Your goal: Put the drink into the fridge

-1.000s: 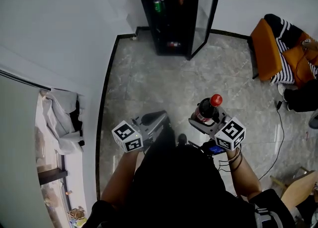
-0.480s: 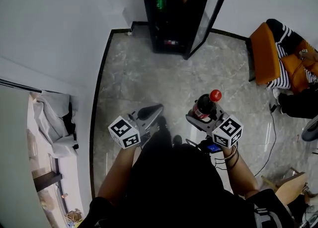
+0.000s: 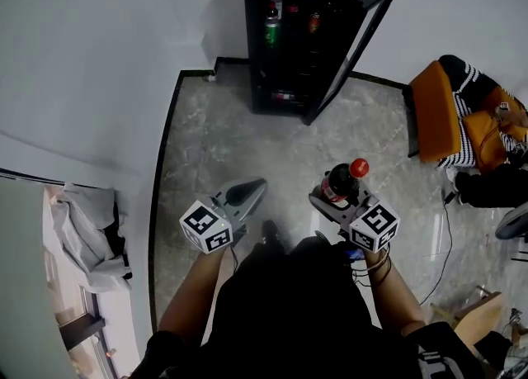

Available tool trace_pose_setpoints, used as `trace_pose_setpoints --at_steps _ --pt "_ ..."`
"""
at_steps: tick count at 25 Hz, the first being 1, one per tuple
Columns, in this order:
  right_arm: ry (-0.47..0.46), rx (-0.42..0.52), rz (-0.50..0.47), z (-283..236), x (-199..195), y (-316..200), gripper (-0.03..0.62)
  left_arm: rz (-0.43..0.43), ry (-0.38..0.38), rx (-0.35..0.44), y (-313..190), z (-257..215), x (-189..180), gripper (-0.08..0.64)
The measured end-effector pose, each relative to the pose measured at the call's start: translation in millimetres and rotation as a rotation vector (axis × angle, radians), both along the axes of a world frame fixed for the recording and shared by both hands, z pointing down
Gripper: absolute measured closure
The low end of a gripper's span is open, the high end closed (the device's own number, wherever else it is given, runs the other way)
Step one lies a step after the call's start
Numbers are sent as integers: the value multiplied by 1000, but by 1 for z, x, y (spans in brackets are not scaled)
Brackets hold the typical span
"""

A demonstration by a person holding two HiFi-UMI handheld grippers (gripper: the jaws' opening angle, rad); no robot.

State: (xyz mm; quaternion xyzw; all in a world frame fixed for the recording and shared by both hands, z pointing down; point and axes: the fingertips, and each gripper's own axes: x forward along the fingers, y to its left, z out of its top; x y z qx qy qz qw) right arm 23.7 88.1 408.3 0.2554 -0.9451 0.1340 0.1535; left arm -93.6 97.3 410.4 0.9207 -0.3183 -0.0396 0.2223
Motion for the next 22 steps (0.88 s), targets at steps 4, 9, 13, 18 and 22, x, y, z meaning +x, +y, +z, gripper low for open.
trace_pose_setpoints --at_steps 4,9,13,18,22 --pt "-9 1 26 -2 -6 -21 308 44 -4 -19 -22 11 2 548" --pt "4 -11 36 7 5 -53 308 66 -12 -6 -64 12 16 548" --pt "-18 -31 23 19 11 -90 308 61 -30 -11 -105 18 21 548" --pt "-10 -69 29 42 20 -158 308 38 -49 -25 -169 20 29 548" --pt "-40 -69 0 37 16 -214 308 45 -68 -38 -221 17 37 548"
